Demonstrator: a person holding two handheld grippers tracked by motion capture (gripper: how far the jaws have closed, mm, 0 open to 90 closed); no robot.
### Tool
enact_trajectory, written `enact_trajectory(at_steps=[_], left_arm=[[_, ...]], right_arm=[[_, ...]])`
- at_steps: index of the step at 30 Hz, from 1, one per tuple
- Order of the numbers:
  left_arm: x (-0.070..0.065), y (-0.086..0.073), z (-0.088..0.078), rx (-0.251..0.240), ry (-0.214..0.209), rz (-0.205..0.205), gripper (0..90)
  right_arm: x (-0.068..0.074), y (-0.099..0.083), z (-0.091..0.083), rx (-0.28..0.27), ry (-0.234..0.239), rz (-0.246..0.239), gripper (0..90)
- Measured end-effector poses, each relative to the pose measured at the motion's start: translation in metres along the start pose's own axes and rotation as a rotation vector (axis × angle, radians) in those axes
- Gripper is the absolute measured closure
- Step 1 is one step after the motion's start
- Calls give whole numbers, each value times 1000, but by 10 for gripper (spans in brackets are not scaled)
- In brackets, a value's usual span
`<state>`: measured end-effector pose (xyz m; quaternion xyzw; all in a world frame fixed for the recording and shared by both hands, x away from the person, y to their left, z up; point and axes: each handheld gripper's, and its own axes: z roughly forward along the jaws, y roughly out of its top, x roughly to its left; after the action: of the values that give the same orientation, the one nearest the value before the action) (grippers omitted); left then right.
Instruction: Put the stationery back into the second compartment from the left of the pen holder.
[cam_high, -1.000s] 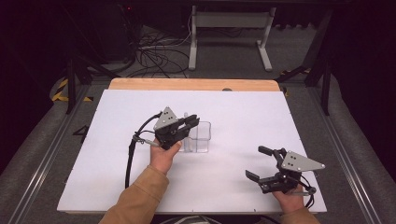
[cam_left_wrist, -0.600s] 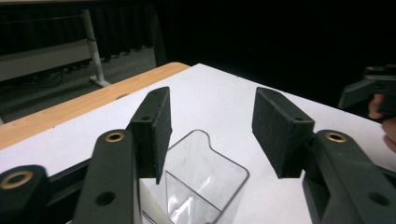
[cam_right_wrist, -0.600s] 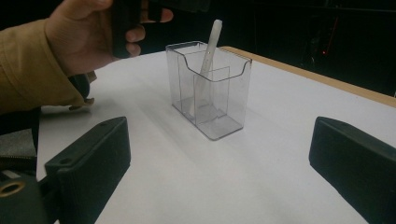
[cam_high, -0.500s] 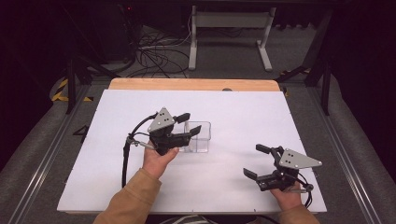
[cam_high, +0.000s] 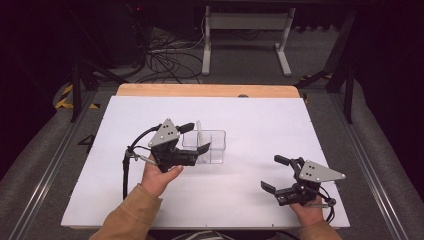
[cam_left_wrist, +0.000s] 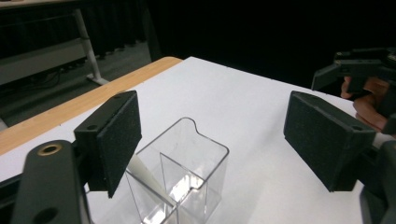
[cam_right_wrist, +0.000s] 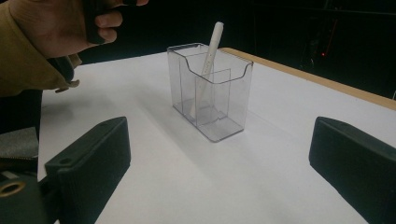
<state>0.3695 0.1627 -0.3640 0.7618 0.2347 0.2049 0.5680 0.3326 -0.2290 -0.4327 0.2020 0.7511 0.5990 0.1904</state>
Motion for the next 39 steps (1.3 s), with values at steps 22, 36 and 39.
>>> enact_trajectory(at_steps=[22,36,39], left_arm=[[20,-71,-88,32,59,-59,112],[27,-123,-113,84,133,-117,115],[29,-130,-120,62,135,-166,115]], right_arm=[[6,-3,-4,5,-16,6,57],[6,-12,-13,20,-34,29,57],[6,-13,-13,22,-35,33,57]])
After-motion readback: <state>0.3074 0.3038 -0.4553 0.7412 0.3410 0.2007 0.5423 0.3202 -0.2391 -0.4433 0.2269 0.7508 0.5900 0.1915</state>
